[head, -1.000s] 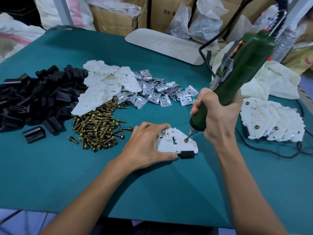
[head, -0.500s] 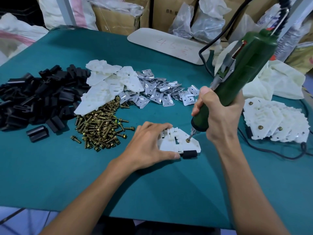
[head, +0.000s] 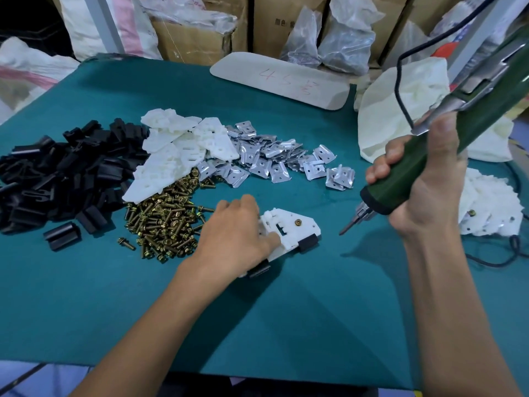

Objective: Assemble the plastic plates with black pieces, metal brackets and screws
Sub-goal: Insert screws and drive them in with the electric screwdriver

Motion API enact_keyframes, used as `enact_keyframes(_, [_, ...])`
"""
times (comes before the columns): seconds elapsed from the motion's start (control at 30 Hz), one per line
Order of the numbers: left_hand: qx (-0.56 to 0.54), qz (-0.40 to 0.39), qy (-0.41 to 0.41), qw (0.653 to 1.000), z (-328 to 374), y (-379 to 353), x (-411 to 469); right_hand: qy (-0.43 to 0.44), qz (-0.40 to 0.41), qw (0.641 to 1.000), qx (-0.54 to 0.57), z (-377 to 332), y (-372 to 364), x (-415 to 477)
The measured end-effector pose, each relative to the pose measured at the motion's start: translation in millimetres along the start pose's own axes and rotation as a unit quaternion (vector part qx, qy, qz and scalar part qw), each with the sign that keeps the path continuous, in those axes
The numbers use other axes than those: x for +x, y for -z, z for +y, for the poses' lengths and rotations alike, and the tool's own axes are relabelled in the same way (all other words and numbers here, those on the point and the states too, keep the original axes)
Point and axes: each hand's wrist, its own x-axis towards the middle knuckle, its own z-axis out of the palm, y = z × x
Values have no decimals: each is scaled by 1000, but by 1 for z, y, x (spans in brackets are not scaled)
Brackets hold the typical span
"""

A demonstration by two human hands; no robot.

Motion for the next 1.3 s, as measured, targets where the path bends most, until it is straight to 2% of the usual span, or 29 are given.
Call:
enact_keyframes(0.07, [129,41,13,991,7,5,-5,7,3,1000,-2,-2,0,-2])
enact_keyframes(0.1, [155,41,3,987,6,5,-8,8,5,1000,-5,-2,0,-4])
enact_keyframes(0.13, [153,42,-12,987,4,5,-10,8,5,1000,-10,-2,0,-5])
enact_keyframes(0.2, [82,59,-57,993,-4,12,-10,5,4,1000,-14,-2,1,-8])
enact_keyframes(0.23, [39,52,-80,995,-7,16,-9,4,5,1000,-14,-1,2,-9])
enact_keyframes(0.27, [6,13,-86,996,-6,20,-8,3,8,1000,-14,-1,3,-10])
enact_keyframes(0.33, [-33,-72,-65,995,-1,18,-1,4,10,1000,-11,-2,4,-11])
enact_keyframes(0.4, [-22,-96,-10,995,5,13,4,7,9,1000,-7,-2,4,-12])
enact_keyframes(0.5, [106,-34,48,993,7,6,3,8,10,1000,-7,-1,5,-11])
enact_keyframes(0.57, [184,16,45,982,7,5,-6,9,12,1000,-9,-1,5,-11])
enact_keyframes(0.6, [191,37,36,980,5,6,-10,9,15,1000,-10,0,5,-10])
enact_keyframes(0.67, [124,43,-23,991,-3,14,-21,9,19,1000,-13,2,5,-10])
enact_keyframes(0.7, [85,9,-80,993,-7,21,-24,10,19,1000,-15,3,4,-10])
enact_keyframes(0.73, [67,-62,-140,986,-9,29,-26,10,16,1000,-16,4,4,-11])
enact_keyframes(0.8, [75,-208,-201,954,-7,34,-21,10,12,1000,-15,5,2,-12])
enact_keyframes(0.87, [162,-237,-215,933,1,29,-9,6,8,1000,-12,6,1,-12])
enact_keyframes(0.97, [226,-203,-253,919,7,22,14,2,9,1000,-15,7,0,-12])
enact_keyframes(1.07, [191,-121,-265,937,2,13,25,12,19,1000,-22,10,1,-11])
enact_keyframes(1.17, [137,-32,-234,962,-3,-10,15,29,34,998,-33,14,0,-8])
enact_keyframes(1.3, [129,56,-224,964,-6,-39,3,34,37,998,-37,20,-6,-4])
